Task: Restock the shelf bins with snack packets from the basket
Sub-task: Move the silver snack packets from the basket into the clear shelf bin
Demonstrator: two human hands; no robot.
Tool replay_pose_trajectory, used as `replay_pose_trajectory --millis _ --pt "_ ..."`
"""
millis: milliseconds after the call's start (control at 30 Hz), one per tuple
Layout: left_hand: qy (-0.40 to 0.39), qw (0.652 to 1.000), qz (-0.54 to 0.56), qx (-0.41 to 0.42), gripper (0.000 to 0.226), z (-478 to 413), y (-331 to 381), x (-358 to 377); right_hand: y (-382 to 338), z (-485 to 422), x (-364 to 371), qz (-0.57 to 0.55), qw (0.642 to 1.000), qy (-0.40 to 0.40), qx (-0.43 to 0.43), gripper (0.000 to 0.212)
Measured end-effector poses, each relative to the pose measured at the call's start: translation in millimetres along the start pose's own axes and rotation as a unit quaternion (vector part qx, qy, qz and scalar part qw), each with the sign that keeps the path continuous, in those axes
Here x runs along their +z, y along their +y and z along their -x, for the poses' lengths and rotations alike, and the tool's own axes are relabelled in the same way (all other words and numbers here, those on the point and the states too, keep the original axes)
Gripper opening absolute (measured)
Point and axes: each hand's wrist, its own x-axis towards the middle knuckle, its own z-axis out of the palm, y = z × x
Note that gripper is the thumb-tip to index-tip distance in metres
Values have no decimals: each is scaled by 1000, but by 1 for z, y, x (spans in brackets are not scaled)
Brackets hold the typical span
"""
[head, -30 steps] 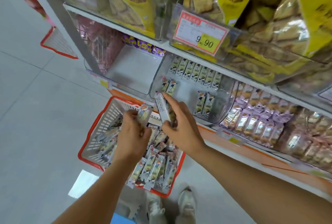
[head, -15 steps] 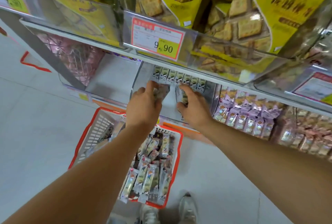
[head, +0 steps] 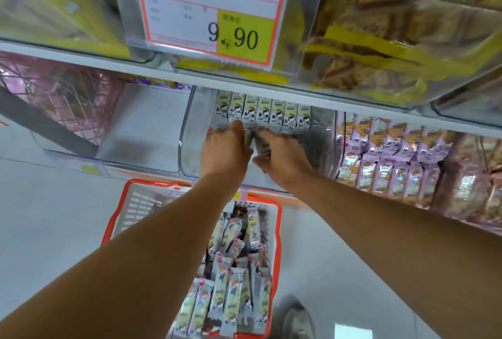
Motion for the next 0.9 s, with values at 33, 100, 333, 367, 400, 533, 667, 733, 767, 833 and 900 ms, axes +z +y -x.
replay_pose_trajectory --millis 33,100,333,367,400,533,667,733,767,833,900 --pt "-7 1000 5 -4 25 -3 -1 5 1 -1 2 2 1000 -1 2 50" --pt "-22 1000 10 -9 27 -6 -2 12 5 -2 6 -4 1000 -8 9 47" --pt "-109 994 24 -12 36 -6 -11 19 12 -4 15 -9 997 -74 1 52" --pt "-117 993 22 -2 35 -6 -12 20 12 -3 16 -10 997 -78 -3 50" --pt "-123 992 17 7 31 -6 -13 21 14 -2 19 -6 997 -81 -7 48" --pt "-145 988 -46 35 34 0 -19 18 22 1 18 20 996 -86 -14 39" --pt "-126 972 -154 123 42 5 -22 5 25 4 6 75 994 -77 -31 47" --pt "-156 964 -166 138 40 7 -21 1 24 6 4 75 993 -81 -37 46" --pt "-165 962 -173 134 39 7 -21 -1 23 6 5 69 993 -84 -35 45" --pt "-165 960 -193 118 39 6 -22 -3 18 4 9 56 993 -97 -21 37" --pt "-167 959 -205 97 40 4 -25 -4 11 2 14 33 992 -124 3 32"
